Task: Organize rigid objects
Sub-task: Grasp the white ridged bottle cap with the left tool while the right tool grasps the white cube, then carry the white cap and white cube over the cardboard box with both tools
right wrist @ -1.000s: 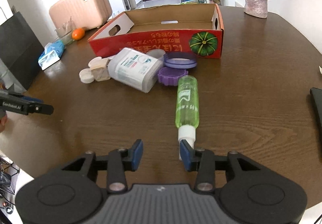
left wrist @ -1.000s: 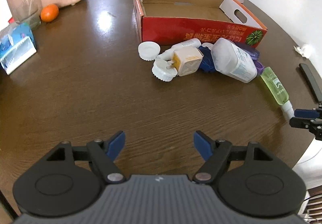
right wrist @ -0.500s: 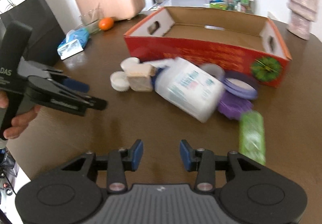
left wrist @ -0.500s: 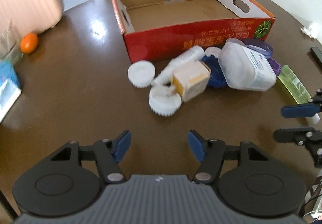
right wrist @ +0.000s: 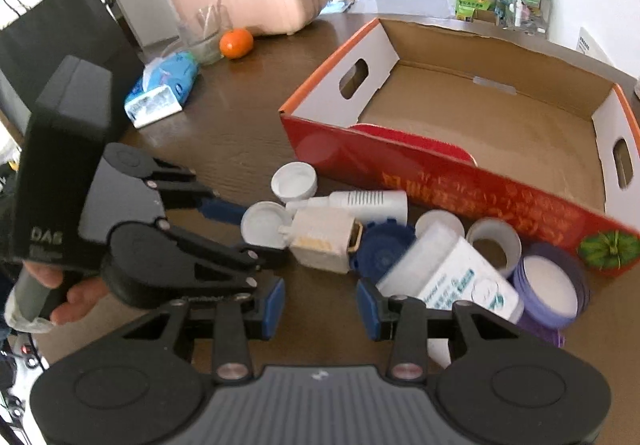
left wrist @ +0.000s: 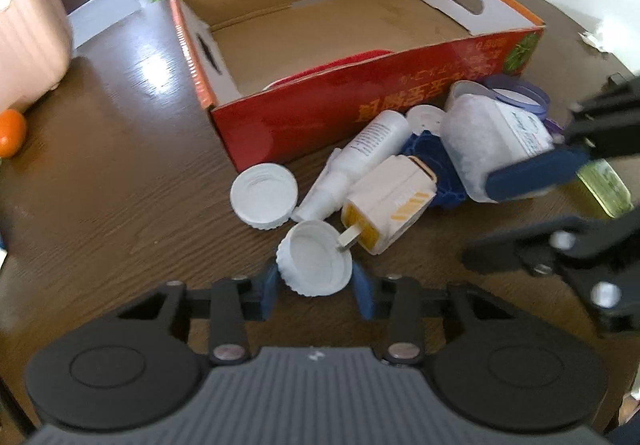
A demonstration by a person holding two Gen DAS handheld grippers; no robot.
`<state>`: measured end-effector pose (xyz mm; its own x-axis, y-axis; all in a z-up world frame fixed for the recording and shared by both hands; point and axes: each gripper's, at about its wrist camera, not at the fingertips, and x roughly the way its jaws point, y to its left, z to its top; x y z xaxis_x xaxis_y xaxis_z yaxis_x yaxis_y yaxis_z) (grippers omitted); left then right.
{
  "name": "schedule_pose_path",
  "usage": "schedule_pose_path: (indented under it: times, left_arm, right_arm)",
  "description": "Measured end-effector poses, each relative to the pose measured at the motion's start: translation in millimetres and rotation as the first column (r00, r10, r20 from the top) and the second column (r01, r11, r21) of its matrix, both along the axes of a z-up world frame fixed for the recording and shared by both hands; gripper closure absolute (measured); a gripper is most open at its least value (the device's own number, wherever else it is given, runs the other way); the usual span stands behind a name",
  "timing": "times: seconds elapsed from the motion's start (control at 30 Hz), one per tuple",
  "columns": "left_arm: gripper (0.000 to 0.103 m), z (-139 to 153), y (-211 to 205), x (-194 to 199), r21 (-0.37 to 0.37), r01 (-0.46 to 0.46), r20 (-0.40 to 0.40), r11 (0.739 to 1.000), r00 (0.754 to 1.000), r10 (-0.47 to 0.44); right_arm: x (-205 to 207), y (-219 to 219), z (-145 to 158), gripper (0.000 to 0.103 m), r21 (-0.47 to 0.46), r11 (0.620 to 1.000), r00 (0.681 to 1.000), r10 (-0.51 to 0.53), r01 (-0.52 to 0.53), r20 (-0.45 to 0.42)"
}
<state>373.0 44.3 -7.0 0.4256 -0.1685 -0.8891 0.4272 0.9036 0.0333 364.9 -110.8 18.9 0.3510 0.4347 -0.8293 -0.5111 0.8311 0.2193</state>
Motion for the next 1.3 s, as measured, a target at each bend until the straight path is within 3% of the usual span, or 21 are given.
schedule_pose_path:
  times: [0.27,0.53,0.8,1.03,1.3]
  left_arm:
    - [0.064,0,32,-7,0.000,0.000,-0.035,1.000,0.999,0.000]
    - [0.064,0,71,-8,-0.033,-0.076,-0.080,0.997,0.994,0.073]
    - [0.064,3,82,-14,-0.051,-0.105,-0.080,0.993,0.992,0.101]
    - [0.064,15,80,-31,-0.060,-0.112,-0.058,0.992,0.992,0.108]
    - [0.064,13,50,-62,-0.058,-0.043,-0.064,0.997,0.997,0.040]
  right_arm:
    - [28,32,3,0.049,-0.097,0.993,0.997,0.072,-0.070,0.013]
    - [47,66,-13,0.051,-0.198,0.971,0.991,0.136,-0.133,-0.003]
    - [50,86,-31,0.054,-0.217,0.955,0.979,0.186,-0.201,-0.085]
    - [30,75,-27,0.054,-0.184,0.964,0.981,0.178,-0.189,-0.076]
    - [-32,40,-13,0.054,-0.176,0.962,0.978,0.202,-0.208,-0.050]
